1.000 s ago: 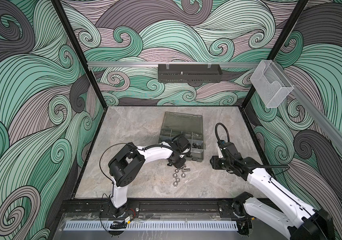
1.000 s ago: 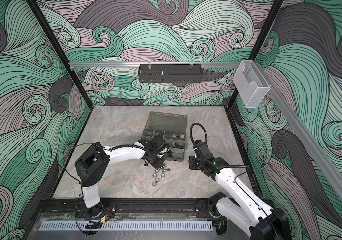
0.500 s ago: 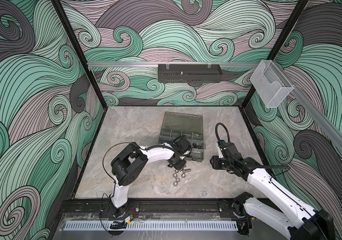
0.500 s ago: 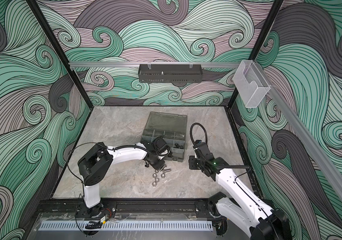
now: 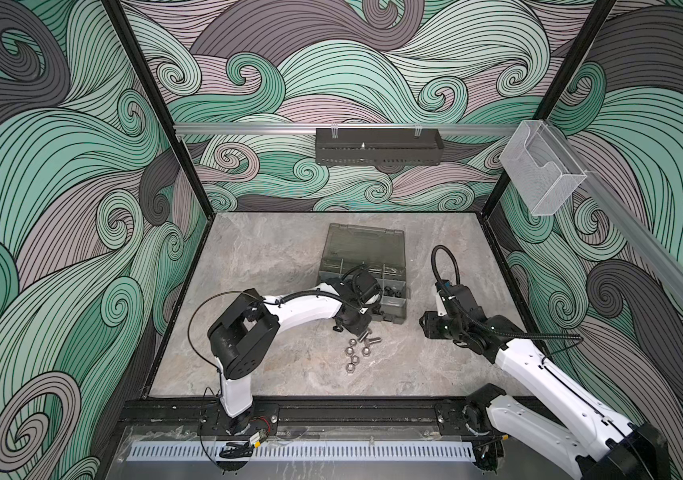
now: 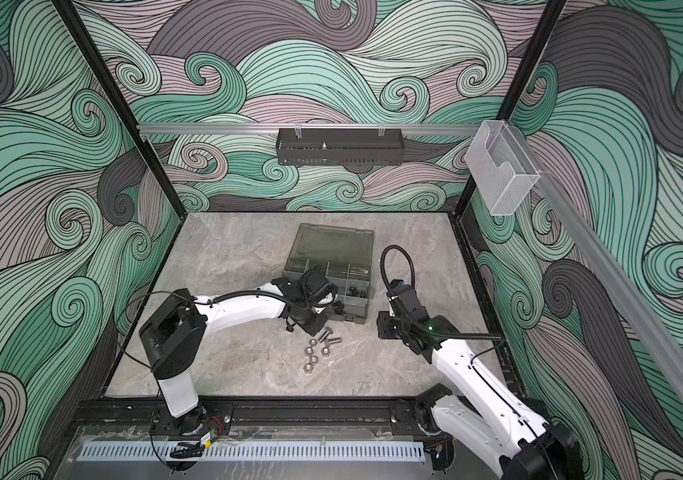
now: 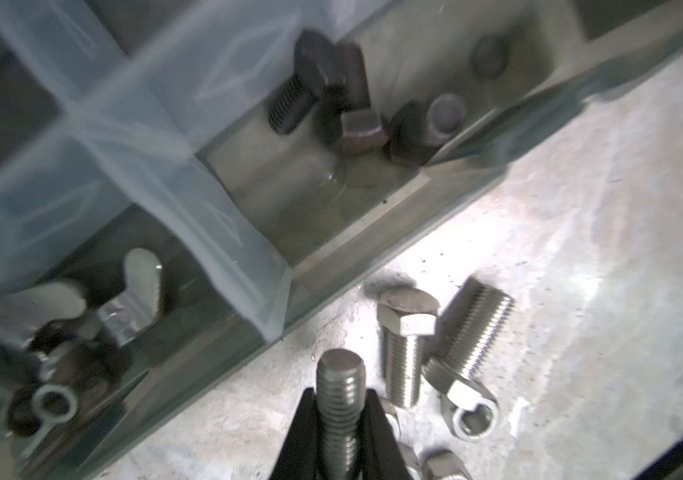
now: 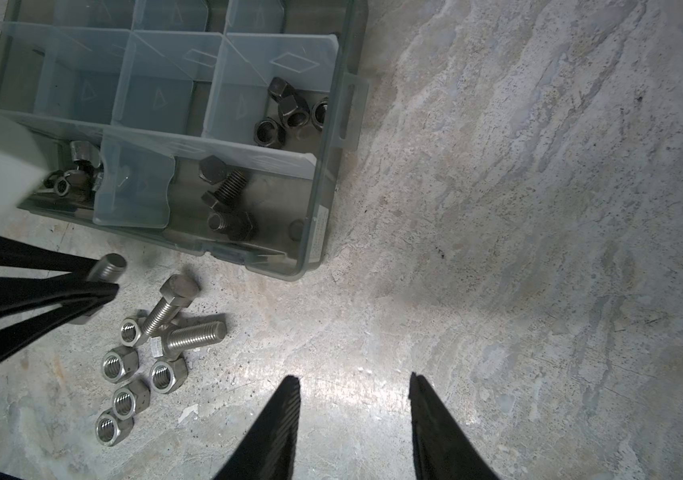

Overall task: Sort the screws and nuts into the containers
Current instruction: 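Carry the silver bolt with the left gripper into a box compartment, release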

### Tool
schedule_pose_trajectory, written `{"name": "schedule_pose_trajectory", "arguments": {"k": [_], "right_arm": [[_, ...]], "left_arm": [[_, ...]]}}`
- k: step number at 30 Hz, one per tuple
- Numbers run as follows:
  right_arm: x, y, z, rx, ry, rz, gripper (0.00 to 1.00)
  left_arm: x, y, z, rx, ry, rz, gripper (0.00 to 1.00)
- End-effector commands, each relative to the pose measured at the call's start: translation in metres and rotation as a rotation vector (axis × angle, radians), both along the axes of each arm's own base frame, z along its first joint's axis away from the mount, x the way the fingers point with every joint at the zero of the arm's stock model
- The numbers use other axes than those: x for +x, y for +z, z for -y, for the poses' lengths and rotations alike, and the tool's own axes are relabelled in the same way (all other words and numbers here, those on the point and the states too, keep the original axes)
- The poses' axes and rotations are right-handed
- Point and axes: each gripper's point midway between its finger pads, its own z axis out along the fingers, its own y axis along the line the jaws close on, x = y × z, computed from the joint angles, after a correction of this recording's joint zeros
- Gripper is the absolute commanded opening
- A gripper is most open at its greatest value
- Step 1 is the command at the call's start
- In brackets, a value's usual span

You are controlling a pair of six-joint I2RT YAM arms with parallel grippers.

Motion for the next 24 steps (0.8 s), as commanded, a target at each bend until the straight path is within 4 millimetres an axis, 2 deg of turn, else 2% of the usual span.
{"name": "schedule_pose_trajectory", "arguments": {"k": [1,6,11,14,17,24], "right_arm": [[-0.002,-0.001,0.004,-0.004,-0.016,-0.005,0.45],[-0.004,-0.003,0.003,0.005,-0.011,-0.013,0.45],[-0.006,-0.002,0.004,0.008,-0.013,-0.012,0.45],[-0.007,-0.002,0.004,0.011,-0.013,-0.014,0.45],[-0.008,-0.002,0.004,0.014,-0.015,-0.015,0.45],[-0.008,-0.003,0.004,0.012,-0.014,-0.02,0.45]], "left_arm": [[0.023,0.042,0.006,-0.089,0.056,0.067,0.13],[0.062,0.06,0.018,-0.126,0.078,0.109,0.13],[0.097,0.058,0.036,-0.139,0.086,0.11,0.13],[0.111,0.053,0.048,-0.142,0.082,0.099,0.13],[0.118,0.043,0.056,-0.135,0.078,0.078,0.13],[0.124,0.023,0.059,-0.126,0.099,0.051,0.16]]}}
